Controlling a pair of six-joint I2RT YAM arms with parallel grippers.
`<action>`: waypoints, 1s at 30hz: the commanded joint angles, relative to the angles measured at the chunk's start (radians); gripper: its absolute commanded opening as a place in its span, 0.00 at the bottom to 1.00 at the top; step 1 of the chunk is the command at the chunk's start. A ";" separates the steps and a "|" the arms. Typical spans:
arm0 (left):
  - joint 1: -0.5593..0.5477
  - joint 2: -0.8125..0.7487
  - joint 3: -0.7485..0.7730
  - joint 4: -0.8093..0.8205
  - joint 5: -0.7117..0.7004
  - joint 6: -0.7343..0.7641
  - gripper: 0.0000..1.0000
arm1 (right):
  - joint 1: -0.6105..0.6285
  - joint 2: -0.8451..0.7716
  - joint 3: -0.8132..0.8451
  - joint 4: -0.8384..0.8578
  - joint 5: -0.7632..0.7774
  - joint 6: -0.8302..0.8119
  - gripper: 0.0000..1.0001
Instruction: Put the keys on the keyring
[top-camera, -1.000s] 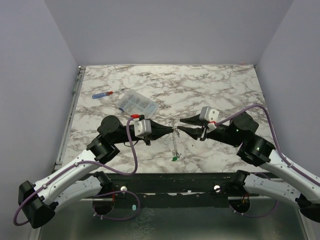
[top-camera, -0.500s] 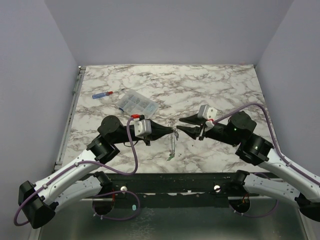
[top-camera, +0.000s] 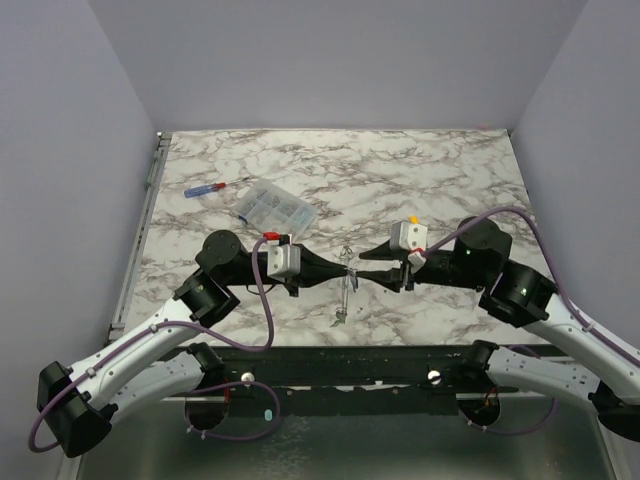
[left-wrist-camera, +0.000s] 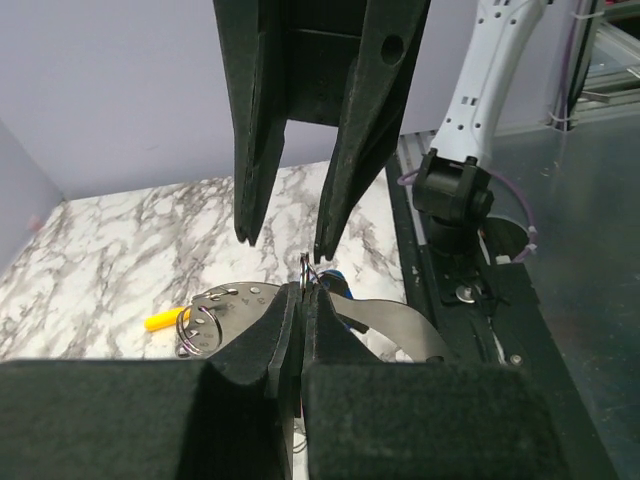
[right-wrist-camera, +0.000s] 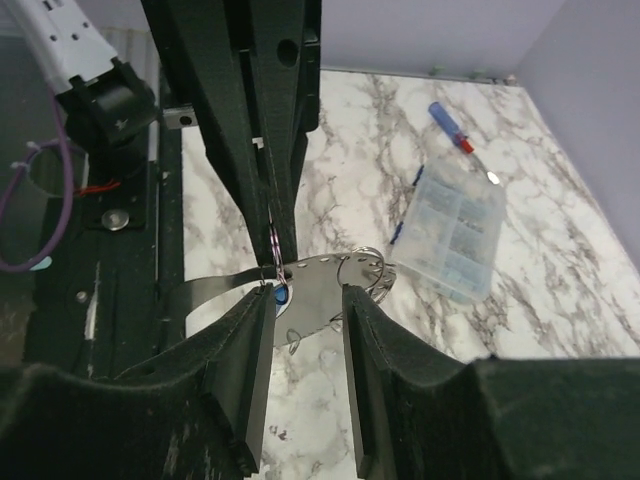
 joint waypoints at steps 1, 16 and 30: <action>0.006 -0.004 0.012 0.047 0.094 -0.021 0.00 | 0.008 0.028 0.046 -0.094 -0.107 -0.015 0.39; 0.008 -0.012 0.009 0.040 0.090 -0.017 0.00 | 0.008 0.064 0.068 -0.119 -0.136 -0.006 0.04; 0.008 -0.029 0.000 0.106 -0.058 -0.050 0.00 | 0.008 0.054 -0.025 0.033 -0.157 0.110 0.01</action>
